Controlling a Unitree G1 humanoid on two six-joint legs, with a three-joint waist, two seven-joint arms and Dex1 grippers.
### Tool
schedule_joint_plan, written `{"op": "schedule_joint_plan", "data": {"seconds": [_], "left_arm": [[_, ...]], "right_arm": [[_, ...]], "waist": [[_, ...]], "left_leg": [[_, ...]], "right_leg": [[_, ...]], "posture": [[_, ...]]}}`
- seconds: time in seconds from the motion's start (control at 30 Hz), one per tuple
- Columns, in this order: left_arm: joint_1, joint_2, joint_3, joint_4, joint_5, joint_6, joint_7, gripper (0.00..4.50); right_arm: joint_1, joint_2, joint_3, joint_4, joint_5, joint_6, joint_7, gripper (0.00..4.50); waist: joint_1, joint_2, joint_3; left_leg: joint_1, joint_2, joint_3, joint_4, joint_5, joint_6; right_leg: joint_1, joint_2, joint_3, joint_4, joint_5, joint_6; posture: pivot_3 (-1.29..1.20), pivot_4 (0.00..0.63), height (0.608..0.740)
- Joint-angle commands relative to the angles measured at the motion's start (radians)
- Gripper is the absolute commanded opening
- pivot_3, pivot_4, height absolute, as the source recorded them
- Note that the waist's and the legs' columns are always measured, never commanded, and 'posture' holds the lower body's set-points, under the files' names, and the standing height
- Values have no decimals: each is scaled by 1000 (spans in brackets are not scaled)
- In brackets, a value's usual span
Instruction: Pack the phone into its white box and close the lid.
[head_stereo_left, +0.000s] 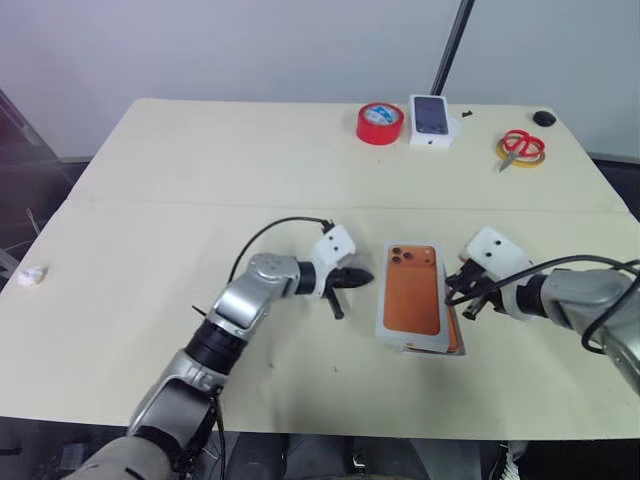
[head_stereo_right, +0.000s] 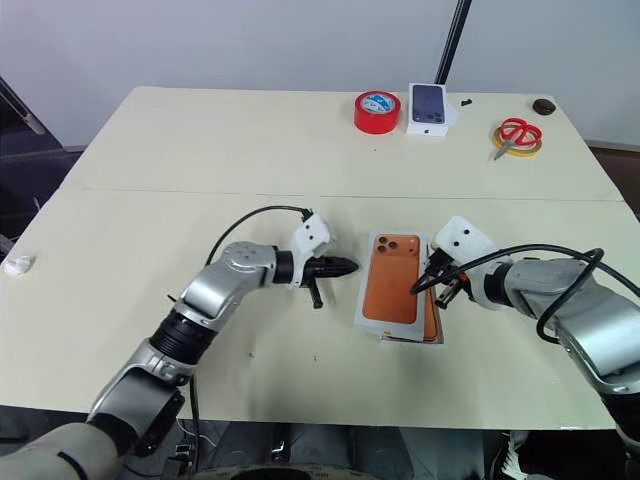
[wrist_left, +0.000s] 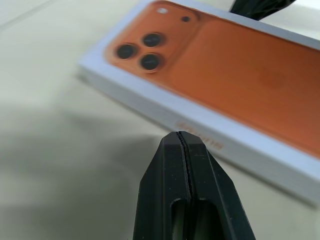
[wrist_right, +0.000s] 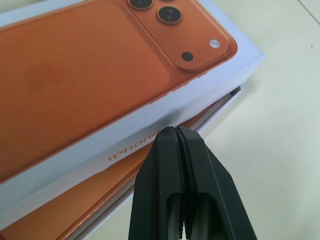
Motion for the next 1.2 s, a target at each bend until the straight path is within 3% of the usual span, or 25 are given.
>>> {"op": "schedule_joint_plan", "data": {"seconds": [0.03,0.47,1.2], "left_arm": [[-28,-26,-10,1,5,-36,-10,0],[-23,-57,-42,-80,-11,-20,-54,0],[-24,-56,-39,-44,14,-25,-52,0]], "right_arm": [[-20,3,-13,-19,-8,5,12,61],[33,-11,-58,-51,-4,24,36,61],[47,30,-46,-35,-41,26,45,61]], "waist": [[-3,0,0],[-1,0,0],[-1,0,0]], "left_leg": [[0,0,0,0,0,0],[0,0,0,0,0,0],[0,0,0,0,0,0]], "right_leg": [[0,0,0,0,0,0],[0,0,0,0,0,0],[0,0,0,0,0,0]], "posture": [[0,150,732],[0,150,732],[0,150,732]]}}
